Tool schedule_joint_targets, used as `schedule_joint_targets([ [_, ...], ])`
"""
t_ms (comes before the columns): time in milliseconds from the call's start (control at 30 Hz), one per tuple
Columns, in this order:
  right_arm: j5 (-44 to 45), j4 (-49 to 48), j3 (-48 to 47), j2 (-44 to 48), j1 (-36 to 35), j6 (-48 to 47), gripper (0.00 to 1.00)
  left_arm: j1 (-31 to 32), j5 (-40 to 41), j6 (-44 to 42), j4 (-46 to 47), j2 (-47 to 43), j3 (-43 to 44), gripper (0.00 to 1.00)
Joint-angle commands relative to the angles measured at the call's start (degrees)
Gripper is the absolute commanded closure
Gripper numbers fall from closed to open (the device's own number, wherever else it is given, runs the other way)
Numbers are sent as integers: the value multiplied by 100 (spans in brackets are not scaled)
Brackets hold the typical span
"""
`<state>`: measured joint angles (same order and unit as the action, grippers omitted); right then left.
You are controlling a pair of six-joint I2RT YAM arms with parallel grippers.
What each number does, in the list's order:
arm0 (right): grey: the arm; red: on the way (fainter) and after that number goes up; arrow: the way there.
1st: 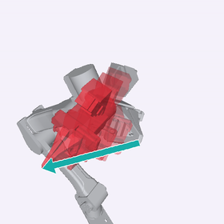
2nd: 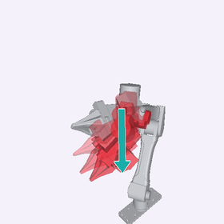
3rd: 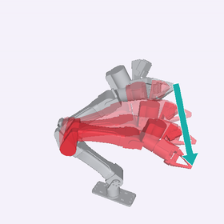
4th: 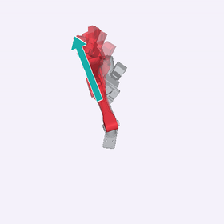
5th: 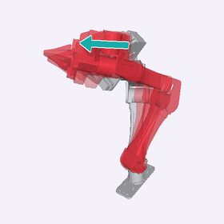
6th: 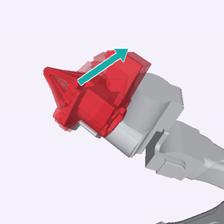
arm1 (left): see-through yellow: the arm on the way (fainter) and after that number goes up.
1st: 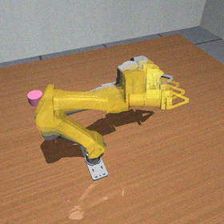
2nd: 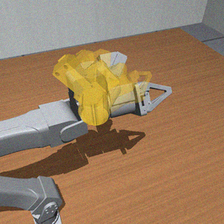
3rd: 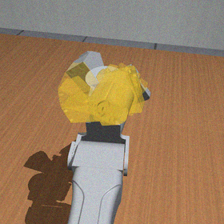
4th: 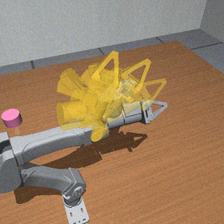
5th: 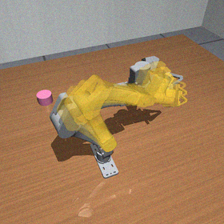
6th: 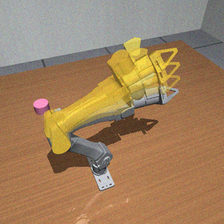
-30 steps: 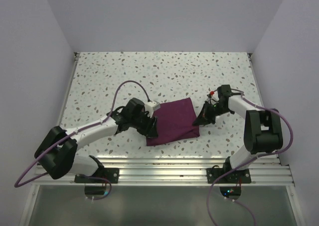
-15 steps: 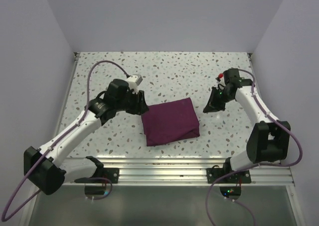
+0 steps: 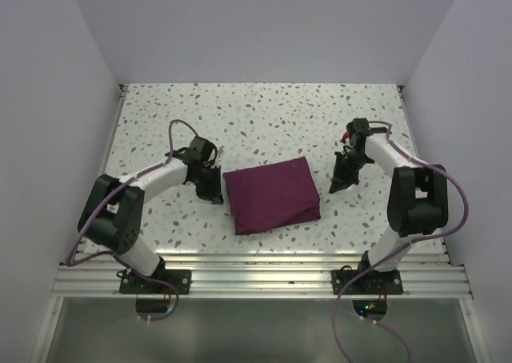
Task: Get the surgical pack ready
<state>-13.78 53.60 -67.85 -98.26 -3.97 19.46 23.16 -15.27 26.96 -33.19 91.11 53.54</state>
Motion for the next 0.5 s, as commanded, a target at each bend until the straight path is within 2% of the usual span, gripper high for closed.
schedule_joint_targets([
  [0, -54, -367, 114, -97, -235, 92, 99, -22, -327, 99, 392, 257, 218, 91],
  [267, -37, -763, 80, -712, -736, 259, 100, -22, -574, -85, 551, 1276, 912, 93],
  [467, -133, -694, -746, -1380, -1018, 382, 100, -30, -688, -226, 384, 1918, 1703, 92],
])
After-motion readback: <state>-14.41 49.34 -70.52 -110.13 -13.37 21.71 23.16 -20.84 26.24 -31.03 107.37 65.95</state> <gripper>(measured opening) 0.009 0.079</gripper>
